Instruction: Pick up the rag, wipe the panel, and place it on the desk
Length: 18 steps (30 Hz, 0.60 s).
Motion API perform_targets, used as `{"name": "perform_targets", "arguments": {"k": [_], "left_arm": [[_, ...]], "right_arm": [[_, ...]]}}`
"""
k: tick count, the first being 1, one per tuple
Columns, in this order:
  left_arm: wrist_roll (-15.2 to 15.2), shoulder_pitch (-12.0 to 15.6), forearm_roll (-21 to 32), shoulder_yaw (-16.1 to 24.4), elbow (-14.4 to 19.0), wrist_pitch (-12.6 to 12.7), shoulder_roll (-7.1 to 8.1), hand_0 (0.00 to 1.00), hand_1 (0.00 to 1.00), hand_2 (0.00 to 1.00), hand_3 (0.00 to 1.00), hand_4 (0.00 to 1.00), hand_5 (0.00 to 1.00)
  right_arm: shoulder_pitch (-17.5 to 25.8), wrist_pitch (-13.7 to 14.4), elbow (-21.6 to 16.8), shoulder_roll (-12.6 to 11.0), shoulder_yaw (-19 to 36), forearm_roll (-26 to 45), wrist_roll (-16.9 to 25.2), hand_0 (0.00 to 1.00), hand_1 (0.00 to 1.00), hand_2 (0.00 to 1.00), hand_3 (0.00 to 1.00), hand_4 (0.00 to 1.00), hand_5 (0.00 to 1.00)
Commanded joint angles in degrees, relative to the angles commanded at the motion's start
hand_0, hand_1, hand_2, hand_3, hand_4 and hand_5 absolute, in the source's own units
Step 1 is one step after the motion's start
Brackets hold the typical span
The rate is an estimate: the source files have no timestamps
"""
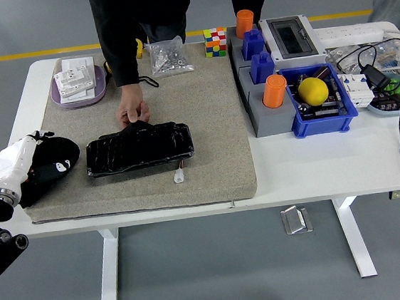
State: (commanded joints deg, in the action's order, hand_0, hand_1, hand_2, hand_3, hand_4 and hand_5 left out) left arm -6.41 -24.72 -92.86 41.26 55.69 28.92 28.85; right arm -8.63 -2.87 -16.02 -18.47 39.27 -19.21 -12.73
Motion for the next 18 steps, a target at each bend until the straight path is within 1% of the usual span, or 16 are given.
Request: {"name": "perform_targets", "arguments": {"k": [4, 5, 10, 11, 16, 17, 18], "left_arm": [[0.2, -0.3, 0.5, -0.4, -1.2, 0.0, -0.35, 0.538, 0.719, 0.814, 0.820, 0.876, 0.465], [0.2, -0.3, 0.6, -0.4, -1.4, 0.1, -0.43, 0.521, 0.698, 0.813, 0.820, 0.872, 0.463], [0.3, -0.2, 1.1, -0.6, -1.6, 0.4, -0.67, 0.521, 0.698, 0.813, 0.820, 0.872, 0.463], [0.5, -0.2, 1.3, -0.7, -1.6, 0.6, -0.73, 0.448, 0.548, 0.813, 0.761, 0.734, 0.342], [0.3, -0.2, 1.2, -1.0, -1.7, 0.8, -0.93, 0.448, 0.548, 0.813, 0.761, 0.734, 0.342], [0.4, -0.2, 1.3, -1.1, -1.8, 0.9, -0.98, 0.412, 0.409, 0.804, 0.687, 0.643, 0.280], [0.6, -0.2, 1.5, -1.2, -2.0, 1.0, -1.03, 0.412, 0.409, 0.804, 0.687, 0.643, 0.280]], "right_arm": [[0.0, 0.0, -0.1, -0.1, 0.0, 0.0, 0.0, 0.771, 0.615, 0.710, 0.627, 0.998, 0.551], [0.0, 0.0, -0.1, -0.1, 0.0, 0.0, 0.0, 0.769, 0.616, 0.710, 0.627, 0.998, 0.549], [0.0, -0.1, -0.1, -0.2, 0.0, 0.0, -0.1, 0.769, 0.616, 0.710, 0.627, 0.998, 0.549], [0.0, -0.1, -0.2, -0.2, 0.0, 0.0, -0.1, 0.769, 0.617, 0.710, 0.628, 0.998, 0.550], [0.0, -0.1, -0.2, -0.1, 0.0, -0.1, -0.1, 0.769, 0.617, 0.710, 0.628, 0.998, 0.550], [-0.1, -0.1, -0.2, -0.1, 0.0, -0.1, -0.1, 0.770, 0.616, 0.710, 0.628, 0.998, 0.550], [-0.1, -0.1, -0.2, -0.1, 0.1, -0.1, 0.0, 0.770, 0.616, 0.710, 0.628, 0.998, 0.550]]}}
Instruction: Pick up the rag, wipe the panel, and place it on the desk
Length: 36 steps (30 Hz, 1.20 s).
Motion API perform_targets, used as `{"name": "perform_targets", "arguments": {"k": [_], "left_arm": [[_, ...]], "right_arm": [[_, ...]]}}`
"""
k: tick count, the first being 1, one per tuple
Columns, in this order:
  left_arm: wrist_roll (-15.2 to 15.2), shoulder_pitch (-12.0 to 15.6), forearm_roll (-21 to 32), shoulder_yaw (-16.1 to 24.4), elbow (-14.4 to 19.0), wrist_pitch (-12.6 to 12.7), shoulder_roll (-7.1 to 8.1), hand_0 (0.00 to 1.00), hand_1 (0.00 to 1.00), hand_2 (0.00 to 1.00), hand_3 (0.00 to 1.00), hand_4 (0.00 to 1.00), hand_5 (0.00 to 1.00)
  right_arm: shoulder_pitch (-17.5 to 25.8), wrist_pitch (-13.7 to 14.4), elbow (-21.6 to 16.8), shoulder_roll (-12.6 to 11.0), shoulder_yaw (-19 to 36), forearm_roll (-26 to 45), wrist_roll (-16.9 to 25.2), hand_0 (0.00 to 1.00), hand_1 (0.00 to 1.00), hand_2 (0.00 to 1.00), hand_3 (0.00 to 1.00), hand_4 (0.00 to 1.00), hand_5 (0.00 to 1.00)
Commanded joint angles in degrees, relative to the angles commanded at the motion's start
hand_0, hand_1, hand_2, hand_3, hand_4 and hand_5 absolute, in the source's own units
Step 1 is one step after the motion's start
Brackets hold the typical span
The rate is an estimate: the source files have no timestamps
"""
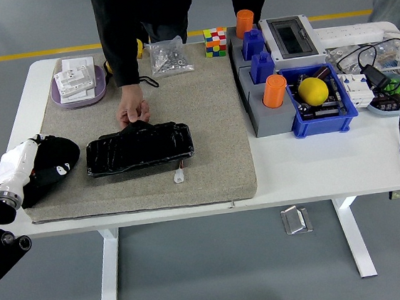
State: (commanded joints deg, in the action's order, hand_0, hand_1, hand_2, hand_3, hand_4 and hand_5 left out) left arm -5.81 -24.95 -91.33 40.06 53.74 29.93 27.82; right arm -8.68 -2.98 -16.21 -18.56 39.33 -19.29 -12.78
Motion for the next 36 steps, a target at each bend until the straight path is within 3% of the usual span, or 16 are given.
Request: {"name": "perform_targets", "arguments": {"k": [4, 5, 10, 11, 22, 23, 28, 29, 36], "left_arm": [[1.1, 0.0, 0.4, -0.2, -0.1, 0.9, -0.17, 0.412, 0.409, 0.804, 0.687, 0.643, 0.280], [1.2, 0.1, 0.4, -0.2, 0.0, 1.1, -0.17, 0.352, 0.329, 0.666, 0.558, 0.500, 0.216], [2.6, 0.0, 1.4, -0.4, -0.1, 2.2, -0.29, 0.352, 0.329, 0.666, 0.558, 0.500, 0.216], [2.6, 0.0, 1.3, -0.4, 0.0, 2.2, -0.29, 0.325, 0.256, 0.612, 0.529, 0.389, 0.161], [1.7, -0.1, -1.3, -0.7, -0.9, 2.6, -0.33, 0.317, 0.218, 0.598, 0.522, 0.358, 0.134], [1.6, -0.1, -1.9, -0.7, -0.9, 2.7, -0.31, 0.312, 0.198, 0.589, 0.522, 0.312, 0.060], [1.0, -0.3, -3.7, -0.7, -1.1, 3.0, -0.15, 0.312, 0.198, 0.589, 0.522, 0.312, 0.060], [1.0, -0.3, -3.9, -0.6, -1.2, 3.0, -0.12, 0.263, 0.147, 0.575, 0.516, 0.264, 0.002], [1.2, -0.3, -3.8, -0.2, -0.9, 2.9, 0.11, 0.259, 0.148, 0.572, 0.511, 0.257, 0.002]], "right_arm": [[0.0, 0.0, 0.0, 0.0, 0.1, 0.0, -0.1, 0.770, 0.616, 0.710, 0.628, 0.998, 0.550], [0.0, 0.0, 0.0, 0.0, 0.2, -0.1, -0.1, 0.770, 0.617, 0.710, 0.628, 0.998, 0.550], [-0.1, 0.0, 0.0, 0.0, 0.3, -0.1, 0.0, 0.770, 0.617, 0.710, 0.628, 0.998, 0.550], [-0.1, 0.1, 0.0, 0.0, 0.3, -0.2, 0.0, 0.770, 0.618, 0.710, 0.629, 0.998, 0.551], [0.0, 0.1, -0.1, 0.1, 1.1, -0.5, 0.0, 0.770, 0.617, 0.710, 0.629, 0.998, 0.552], [0.0, 0.1, 0.0, 0.1, 1.1, -0.5, 0.1, 0.770, 0.617, 0.710, 0.629, 0.998, 0.553], [0.0, 0.1, 0.0, 0.1, 1.3, -0.5, 0.1, 0.770, 0.617, 0.710, 0.629, 0.998, 0.553], [-0.1, 0.2, 0.0, 0.1, 1.3, -0.5, 0.1, 0.770, 0.617, 0.710, 0.630, 0.998, 0.552], [-0.1, 0.2, 0.0, 0.1, 1.5, -0.6, 0.1, 0.770, 0.618, 0.711, 0.630, 0.998, 0.554]]}}
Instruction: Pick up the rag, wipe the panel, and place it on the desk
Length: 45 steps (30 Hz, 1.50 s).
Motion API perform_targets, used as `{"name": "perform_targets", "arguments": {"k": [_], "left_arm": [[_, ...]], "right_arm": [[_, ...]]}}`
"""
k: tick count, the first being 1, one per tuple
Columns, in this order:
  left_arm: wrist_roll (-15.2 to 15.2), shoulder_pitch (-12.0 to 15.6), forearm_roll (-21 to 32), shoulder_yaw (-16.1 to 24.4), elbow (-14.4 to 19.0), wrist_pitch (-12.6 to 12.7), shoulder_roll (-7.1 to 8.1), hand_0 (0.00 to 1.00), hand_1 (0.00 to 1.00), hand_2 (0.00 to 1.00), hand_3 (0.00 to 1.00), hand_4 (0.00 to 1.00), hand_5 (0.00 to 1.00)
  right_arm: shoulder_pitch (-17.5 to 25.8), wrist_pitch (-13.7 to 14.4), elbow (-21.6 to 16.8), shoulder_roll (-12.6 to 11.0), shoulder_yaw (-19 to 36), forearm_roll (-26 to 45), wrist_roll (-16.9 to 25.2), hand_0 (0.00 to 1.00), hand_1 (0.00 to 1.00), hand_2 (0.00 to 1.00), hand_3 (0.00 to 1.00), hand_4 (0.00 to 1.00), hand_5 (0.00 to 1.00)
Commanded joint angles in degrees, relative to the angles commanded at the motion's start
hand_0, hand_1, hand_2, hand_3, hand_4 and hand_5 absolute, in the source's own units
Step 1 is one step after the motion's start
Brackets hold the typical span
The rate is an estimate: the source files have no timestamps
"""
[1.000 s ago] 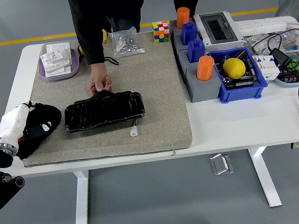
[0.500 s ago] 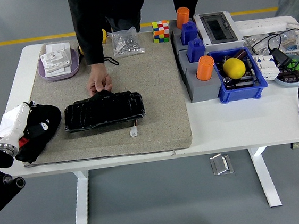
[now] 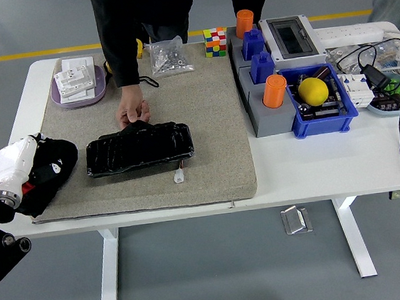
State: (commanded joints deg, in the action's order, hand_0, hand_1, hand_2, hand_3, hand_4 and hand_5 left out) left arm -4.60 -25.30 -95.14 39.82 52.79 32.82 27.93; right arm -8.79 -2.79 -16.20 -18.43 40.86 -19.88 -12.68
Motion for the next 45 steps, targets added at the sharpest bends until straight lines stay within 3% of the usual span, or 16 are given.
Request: {"name": "perform_targets", "arguments": {"k": [12, 15, 20, 25, 33, 45], "left_arm": [[1.0, -0.8, -0.5, 0.6, 1.2, -0.2, 1.00, 0.249, 0.126, 0.529, 0.475, 0.239, 0.002], [-0.1, -0.8, -1.6, 1.0, 2.7, -0.7, 1.62, 0.249, 0.126, 0.529, 0.475, 0.239, 0.002], [-3.1, -0.6, -4.8, 2.3, 7.8, -1.4, 2.25, 0.247, 0.118, 0.524, 0.472, 0.237, 0.002], [-5.4, -0.8, -6.8, 2.7, 10.8, -1.9, 1.63, 0.242, 0.118, 0.526, 0.472, 0.231, 0.002], [-5.8, -1.3, -6.3, 0.9, 9.5, -1.7, 0.69, 0.242, 0.116, 0.528, 0.471, 0.209, 0.002], [-6.6, -2.1, -7.1, -0.7, 10.2, -0.8, -0.89, 0.237, 0.109, 0.528, 0.468, 0.192, 0.002]], "right_arm": [[-0.2, 0.0, 0.0, 0.0, 0.2, 0.0, 0.0, 0.771, 0.617, 0.710, 0.631, 0.998, 0.554], [-0.3, 0.1, 0.0, -0.1, 0.3, 0.0, 0.0, 0.771, 0.617, 0.710, 0.631, 0.998, 0.554], [-0.2, 0.0, 0.1, -0.2, 0.3, -0.1, 0.0, 0.771, 0.617, 0.710, 0.631, 0.998, 0.555], [-0.3, 0.1, 0.1, -0.1, 0.2, -0.1, 0.2, 0.771, 0.616, 0.710, 0.631, 0.998, 0.555], [-0.1, 0.0, 0.1, -0.2, 0.1, -0.1, 0.2, 0.771, 0.616, 0.710, 0.630, 0.998, 0.556], [-0.1, 0.0, 0.1, -0.5, 0.6, -0.4, 0.3, 0.771, 0.616, 0.710, 0.630, 0.998, 0.558]]}}
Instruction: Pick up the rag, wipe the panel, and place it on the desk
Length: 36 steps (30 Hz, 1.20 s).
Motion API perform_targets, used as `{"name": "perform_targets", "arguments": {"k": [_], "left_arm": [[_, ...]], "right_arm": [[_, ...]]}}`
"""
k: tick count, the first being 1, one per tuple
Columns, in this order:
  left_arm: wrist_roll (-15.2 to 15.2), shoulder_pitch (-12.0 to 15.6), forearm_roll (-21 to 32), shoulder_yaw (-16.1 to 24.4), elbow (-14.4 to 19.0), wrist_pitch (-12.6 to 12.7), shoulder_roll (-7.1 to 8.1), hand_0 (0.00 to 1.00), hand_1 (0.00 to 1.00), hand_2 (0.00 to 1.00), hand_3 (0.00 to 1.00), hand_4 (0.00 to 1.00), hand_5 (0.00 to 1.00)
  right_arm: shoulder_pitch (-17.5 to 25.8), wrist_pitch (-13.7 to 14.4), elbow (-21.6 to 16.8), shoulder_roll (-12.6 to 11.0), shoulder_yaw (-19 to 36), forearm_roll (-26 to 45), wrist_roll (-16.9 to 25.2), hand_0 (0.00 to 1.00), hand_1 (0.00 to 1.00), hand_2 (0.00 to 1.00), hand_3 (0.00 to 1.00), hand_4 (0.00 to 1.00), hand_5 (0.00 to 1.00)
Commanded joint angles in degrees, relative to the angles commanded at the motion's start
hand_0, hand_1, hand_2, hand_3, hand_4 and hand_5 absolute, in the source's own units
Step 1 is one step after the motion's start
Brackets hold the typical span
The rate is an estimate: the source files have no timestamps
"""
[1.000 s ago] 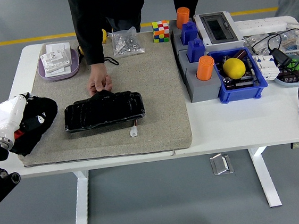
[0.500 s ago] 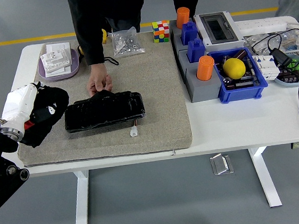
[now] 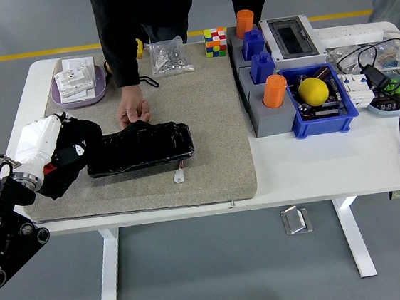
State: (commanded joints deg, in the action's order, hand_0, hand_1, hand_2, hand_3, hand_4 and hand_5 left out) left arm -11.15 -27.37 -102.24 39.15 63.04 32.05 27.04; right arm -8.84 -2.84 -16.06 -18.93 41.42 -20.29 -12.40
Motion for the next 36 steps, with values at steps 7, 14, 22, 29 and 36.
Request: {"name": "perform_targets", "arguments": {"k": [7, 14, 22, 29, 36], "left_arm": [[-1.4, 0.1, -1.4, -0.5, 0.7, 1.2, -1.25, 0.233, 0.105, 0.528, 0.466, 0.185, 0.002], [-1.5, -0.8, -1.5, -2.5, 1.1, 1.8, -2.72, 0.227, 0.103, 0.529, 0.466, 0.181, 0.002], [-1.4, -3.0, -0.3, -5.9, -0.6, 1.9, -4.93, 0.222, 0.098, 0.528, 0.464, 0.173, 0.002], [-1.3, -4.3, 0.8, -8.0, -2.8, 2.0, -6.65, 0.220, 0.098, 0.528, 0.464, 0.165, 0.002], [-1.3, -5.6, 1.4, -9.5, -3.2, 1.9, -8.06, 0.219, 0.096, 0.528, 0.464, 0.160, 0.002]], "right_arm": [[0.2, -0.1, 0.1, -0.2, 0.3, -0.2, 0.0, 0.771, 0.617, 0.710, 0.630, 0.998, 0.558], [0.1, -0.1, 0.2, -0.3, 0.4, -0.3, 0.1, 0.770, 0.617, 0.710, 0.630, 0.998, 0.558], [-0.3, -0.3, 0.0, -0.7, -0.3, 0.0, 0.1, 0.770, 0.616, 0.710, 0.630, 0.998, 0.560], [-0.3, -0.6, 0.1, -0.9, -0.6, 0.2, -0.1, 0.770, 0.616, 0.710, 0.631, 0.998, 0.560], [-0.5, -0.7, 0.2, -1.2, -0.8, 0.3, -0.3, 0.769, 0.616, 0.710, 0.631, 0.998, 0.561]]}}
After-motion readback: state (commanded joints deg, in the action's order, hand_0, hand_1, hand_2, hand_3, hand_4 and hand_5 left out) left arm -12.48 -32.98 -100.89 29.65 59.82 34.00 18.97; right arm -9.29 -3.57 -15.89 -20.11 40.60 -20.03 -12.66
